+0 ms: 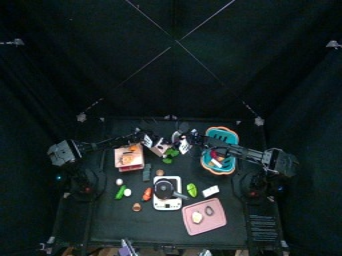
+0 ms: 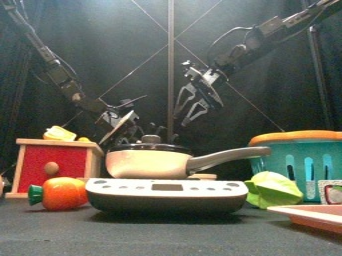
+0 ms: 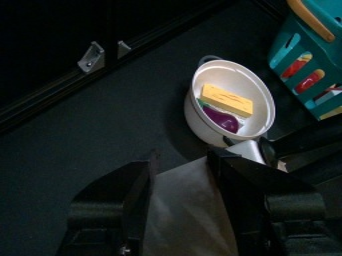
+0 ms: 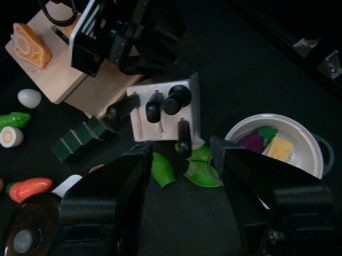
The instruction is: Place pairing knife in holder
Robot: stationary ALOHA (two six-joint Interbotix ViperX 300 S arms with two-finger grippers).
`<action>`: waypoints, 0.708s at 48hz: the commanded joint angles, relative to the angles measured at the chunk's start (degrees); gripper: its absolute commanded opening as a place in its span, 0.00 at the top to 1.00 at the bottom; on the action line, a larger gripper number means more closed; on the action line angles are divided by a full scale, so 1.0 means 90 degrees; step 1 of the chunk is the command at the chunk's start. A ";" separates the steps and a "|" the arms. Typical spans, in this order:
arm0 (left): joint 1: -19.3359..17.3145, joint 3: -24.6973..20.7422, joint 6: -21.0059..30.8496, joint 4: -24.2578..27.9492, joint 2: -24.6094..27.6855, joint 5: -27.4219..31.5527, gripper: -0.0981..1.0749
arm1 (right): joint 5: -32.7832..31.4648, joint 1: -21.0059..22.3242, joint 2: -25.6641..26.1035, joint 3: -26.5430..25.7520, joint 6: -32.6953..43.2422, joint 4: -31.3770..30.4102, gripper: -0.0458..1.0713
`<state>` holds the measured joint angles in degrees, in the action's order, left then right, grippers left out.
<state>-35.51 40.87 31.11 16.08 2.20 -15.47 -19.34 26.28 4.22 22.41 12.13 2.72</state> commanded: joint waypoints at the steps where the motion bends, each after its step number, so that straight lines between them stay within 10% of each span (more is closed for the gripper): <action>1: 0.0000 -0.0078 -0.0010 0.0000 -0.0068 -0.0049 0.22 | 0.0059 0.0010 0.0127 -0.0049 0.0010 0.0010 0.20; 34: 0.0000 0.0498 -0.0049 0.0107 -0.0996 -0.0312 0.21 | 0.0127 -0.0225 0.0469 0.0156 0.0020 0.0381 0.21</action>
<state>-35.60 45.09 30.76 16.35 -4.66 -17.58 -18.46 25.49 4.83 23.91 12.39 5.19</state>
